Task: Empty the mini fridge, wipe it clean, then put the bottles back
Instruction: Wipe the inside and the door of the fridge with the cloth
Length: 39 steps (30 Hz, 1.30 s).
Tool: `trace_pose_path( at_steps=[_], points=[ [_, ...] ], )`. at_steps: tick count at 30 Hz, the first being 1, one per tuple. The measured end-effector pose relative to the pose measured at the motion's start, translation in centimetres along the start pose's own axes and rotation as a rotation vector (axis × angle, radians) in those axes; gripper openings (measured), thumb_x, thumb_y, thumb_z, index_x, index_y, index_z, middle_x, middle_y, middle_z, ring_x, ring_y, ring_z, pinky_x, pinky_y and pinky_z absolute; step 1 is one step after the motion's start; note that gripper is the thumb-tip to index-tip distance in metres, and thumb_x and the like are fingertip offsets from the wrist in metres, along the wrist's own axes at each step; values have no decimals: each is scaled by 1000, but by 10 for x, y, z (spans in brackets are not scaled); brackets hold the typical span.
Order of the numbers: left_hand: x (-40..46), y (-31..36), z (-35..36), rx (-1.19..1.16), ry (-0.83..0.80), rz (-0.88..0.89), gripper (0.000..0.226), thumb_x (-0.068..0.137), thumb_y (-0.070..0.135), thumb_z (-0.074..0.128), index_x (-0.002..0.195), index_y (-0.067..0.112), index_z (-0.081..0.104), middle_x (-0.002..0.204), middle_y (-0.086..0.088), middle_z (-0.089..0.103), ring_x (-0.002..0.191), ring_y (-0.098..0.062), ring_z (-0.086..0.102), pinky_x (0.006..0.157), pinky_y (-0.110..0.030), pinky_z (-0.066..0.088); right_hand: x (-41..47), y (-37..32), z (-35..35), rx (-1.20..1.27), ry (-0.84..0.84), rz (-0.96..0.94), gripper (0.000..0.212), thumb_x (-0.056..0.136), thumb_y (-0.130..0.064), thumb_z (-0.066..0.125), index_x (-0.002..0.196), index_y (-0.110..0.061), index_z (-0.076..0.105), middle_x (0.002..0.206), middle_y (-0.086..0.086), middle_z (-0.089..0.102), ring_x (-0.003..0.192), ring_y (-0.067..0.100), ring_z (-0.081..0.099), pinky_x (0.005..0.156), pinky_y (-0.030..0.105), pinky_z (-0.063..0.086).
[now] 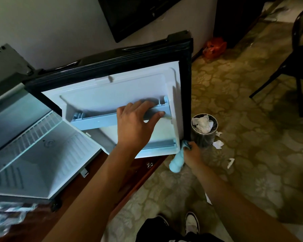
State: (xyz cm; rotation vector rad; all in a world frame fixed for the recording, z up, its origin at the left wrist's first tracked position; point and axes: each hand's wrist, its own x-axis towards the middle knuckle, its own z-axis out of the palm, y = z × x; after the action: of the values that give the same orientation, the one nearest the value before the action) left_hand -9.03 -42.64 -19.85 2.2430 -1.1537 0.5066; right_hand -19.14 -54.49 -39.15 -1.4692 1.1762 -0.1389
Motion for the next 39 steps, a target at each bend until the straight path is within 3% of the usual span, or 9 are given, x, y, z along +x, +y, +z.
trace_pose_path(
  at_steps=[5,14,17,21,27,32,35,39],
  points=[
    [4,2,1,6,-8,-9,28,88,49,67,102,25,71,96,9,70,84,-16,59,81,-26,22,-11,-19,-8,-27,81,-86,29,98,-14,47,124,-13,58,123,15,61,114,35,57,92,34,41],
    [12,4,9,49,-5,-45,29,88,49,67,102,23,71,100,6,72,85,-21,61,80,-28,23,-56,-92,-33,-21,246,-326,29,98,-23,50,127,-21,56,123,3,62,111,26,57,93,37,43],
    [15,5,12,61,11,-43,28,87,47,69,102,24,71,99,6,72,85,-21,61,78,-28,22,-69,-114,-40,20,311,-402,28,99,-28,51,126,-23,56,118,-1,64,98,12,53,82,27,40],
    [18,5,15,65,18,-48,26,86,45,72,104,26,71,99,7,73,84,-21,62,76,-26,20,-90,-139,-47,75,360,-551,27,98,-28,51,124,-24,57,102,-12,59,88,6,52,73,25,44],
    [19,9,14,68,-21,-65,30,88,43,70,112,25,70,105,4,73,93,-23,63,82,-31,26,-109,-160,-56,95,404,-730,28,98,-28,51,126,-22,56,112,-8,63,95,8,61,76,29,56],
    [18,5,0,-216,-79,-115,30,91,30,67,120,24,62,115,8,67,106,-16,61,97,-36,37,-118,-166,-47,133,409,-810,27,98,-27,52,124,-20,54,116,-4,62,95,5,59,71,13,47],
    [19,-5,-16,-272,-23,-114,23,89,21,67,112,22,67,111,8,67,103,-16,63,93,-45,46,-124,-172,-42,177,426,-845,26,97,-25,53,123,-19,54,114,-5,60,98,7,58,77,20,52],
    [14,-12,-41,-430,-10,-265,14,93,19,67,107,18,70,104,6,69,97,-8,64,89,-37,51,-134,-184,-32,237,381,-878,22,95,-20,57,118,-20,56,112,-7,58,102,12,59,86,39,56]
  ],
)
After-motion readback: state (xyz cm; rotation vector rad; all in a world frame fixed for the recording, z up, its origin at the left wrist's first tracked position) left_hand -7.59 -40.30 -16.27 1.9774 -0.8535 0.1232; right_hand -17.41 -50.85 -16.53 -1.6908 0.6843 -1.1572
